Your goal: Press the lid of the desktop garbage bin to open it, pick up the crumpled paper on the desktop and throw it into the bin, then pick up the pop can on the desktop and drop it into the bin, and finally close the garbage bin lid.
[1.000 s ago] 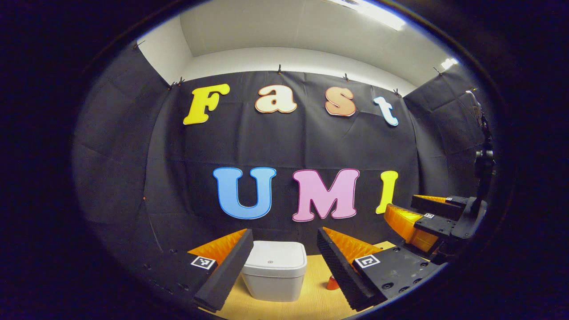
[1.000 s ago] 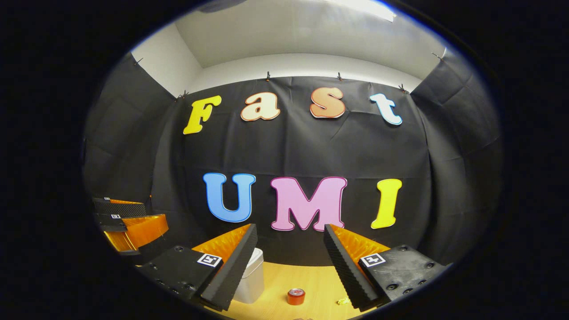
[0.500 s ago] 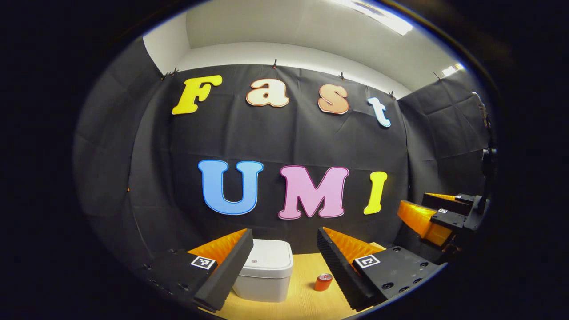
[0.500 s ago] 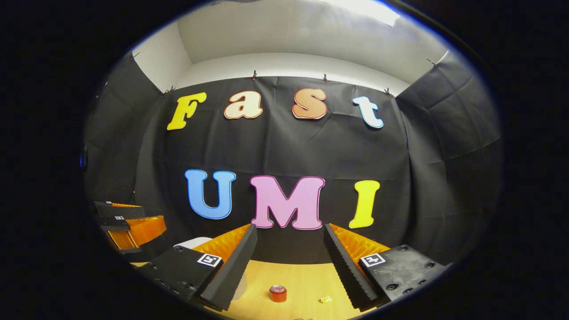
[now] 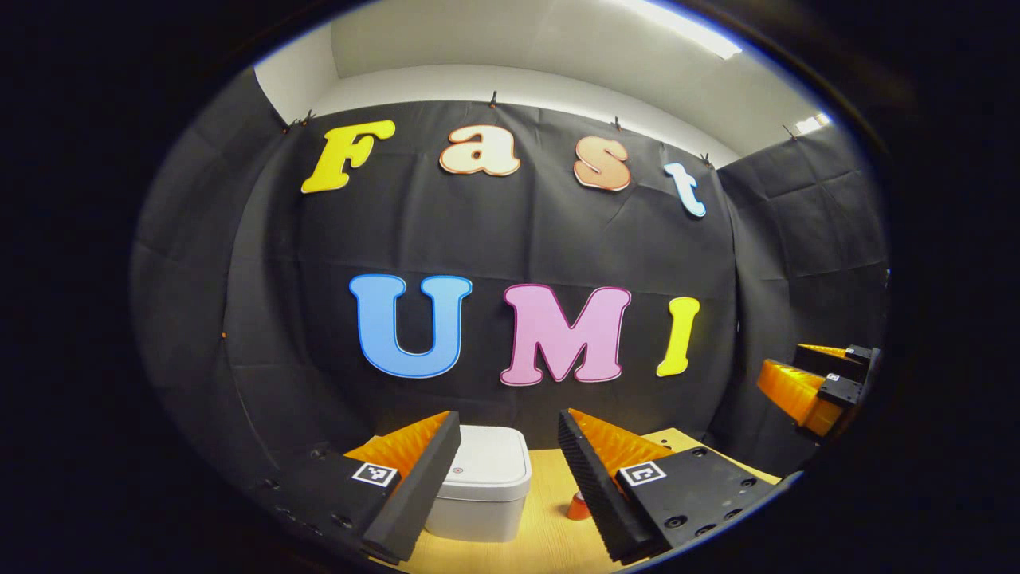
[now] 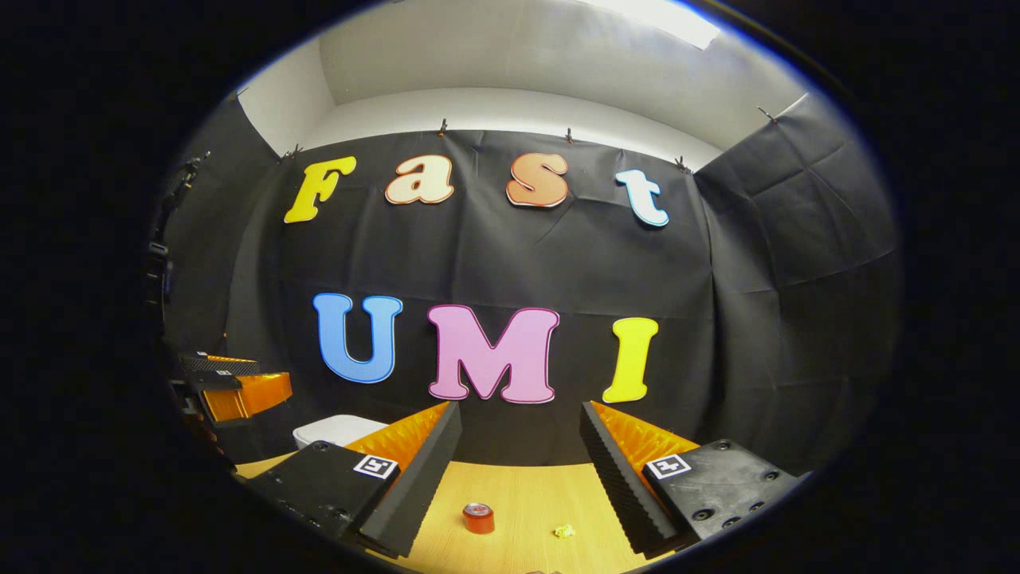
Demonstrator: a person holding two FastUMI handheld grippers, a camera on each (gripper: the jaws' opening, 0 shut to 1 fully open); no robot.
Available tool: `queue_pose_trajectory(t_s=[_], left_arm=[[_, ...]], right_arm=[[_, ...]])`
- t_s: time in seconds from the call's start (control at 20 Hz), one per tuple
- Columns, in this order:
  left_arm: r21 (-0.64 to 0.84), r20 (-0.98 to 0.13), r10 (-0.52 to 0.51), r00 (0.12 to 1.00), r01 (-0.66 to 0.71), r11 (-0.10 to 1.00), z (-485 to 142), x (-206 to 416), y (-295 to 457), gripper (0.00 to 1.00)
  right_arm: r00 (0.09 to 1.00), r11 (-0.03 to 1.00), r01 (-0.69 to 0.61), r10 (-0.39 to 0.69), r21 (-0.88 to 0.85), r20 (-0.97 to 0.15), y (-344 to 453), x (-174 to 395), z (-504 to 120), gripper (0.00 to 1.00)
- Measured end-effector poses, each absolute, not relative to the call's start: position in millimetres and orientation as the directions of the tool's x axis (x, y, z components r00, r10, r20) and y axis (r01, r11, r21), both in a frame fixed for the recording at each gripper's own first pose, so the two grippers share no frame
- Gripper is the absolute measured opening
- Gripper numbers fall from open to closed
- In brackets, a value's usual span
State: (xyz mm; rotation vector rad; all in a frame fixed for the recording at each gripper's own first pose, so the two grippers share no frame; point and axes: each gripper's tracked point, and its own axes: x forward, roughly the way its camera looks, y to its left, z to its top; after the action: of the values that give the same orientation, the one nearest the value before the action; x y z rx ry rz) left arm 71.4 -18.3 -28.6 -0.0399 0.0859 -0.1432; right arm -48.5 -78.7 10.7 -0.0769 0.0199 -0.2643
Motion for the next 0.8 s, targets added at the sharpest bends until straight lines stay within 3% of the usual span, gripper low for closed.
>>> queue_pose_trajectory(t_s=[0.1,0.25,0.3,0.4,0.65,0.8], left_arm=[[-0.030,-0.110,-0.144,0.983,0.142,0.989,-35.6,85.1,-14.0,0.82],[-0.062,-0.159,-0.158,0.975,0.150,0.987,-51.1,108.2,-11.8,0.67],[-0.071,-0.191,-0.167,0.967,0.156,0.985,-59.8,115.4,-12.6,0.67],[-0.070,-0.255,-0.172,0.951,0.159,0.985,-78.9,130.2,-9.7,0.56],[-0.041,-0.336,-0.128,0.933,0.121,0.992,-109.4,164.6,4.2,0.17],[-0.029,-0.386,-0.105,0.917,0.101,0.994,-128.0,182.3,12.3,0.06]], right_arm=[[0.962,0.960,0.269,-0.271,-0.084,-0.021,-84.2,-48.7,5.8,0.97],[0.962,0.961,0.259,-0.266,-0.097,-0.060,-85.2,-44.4,-10.2,0.97],[0.962,0.962,0.255,-0.263,-0.101,-0.074,-85.2,-42.8,-15.1,0.97],[0.959,0.962,0.253,-0.262,-0.101,-0.103,-87.7,-37.6,-25.1,0.97],[0.952,0.961,0.257,-0.269,-0.100,-0.144,-99.2,-23.5,-43.0,0.97],[0.944,0.956,0.272,-0.287,-0.109,-0.161,-112.3,-16.9,-50.7,0.97]])
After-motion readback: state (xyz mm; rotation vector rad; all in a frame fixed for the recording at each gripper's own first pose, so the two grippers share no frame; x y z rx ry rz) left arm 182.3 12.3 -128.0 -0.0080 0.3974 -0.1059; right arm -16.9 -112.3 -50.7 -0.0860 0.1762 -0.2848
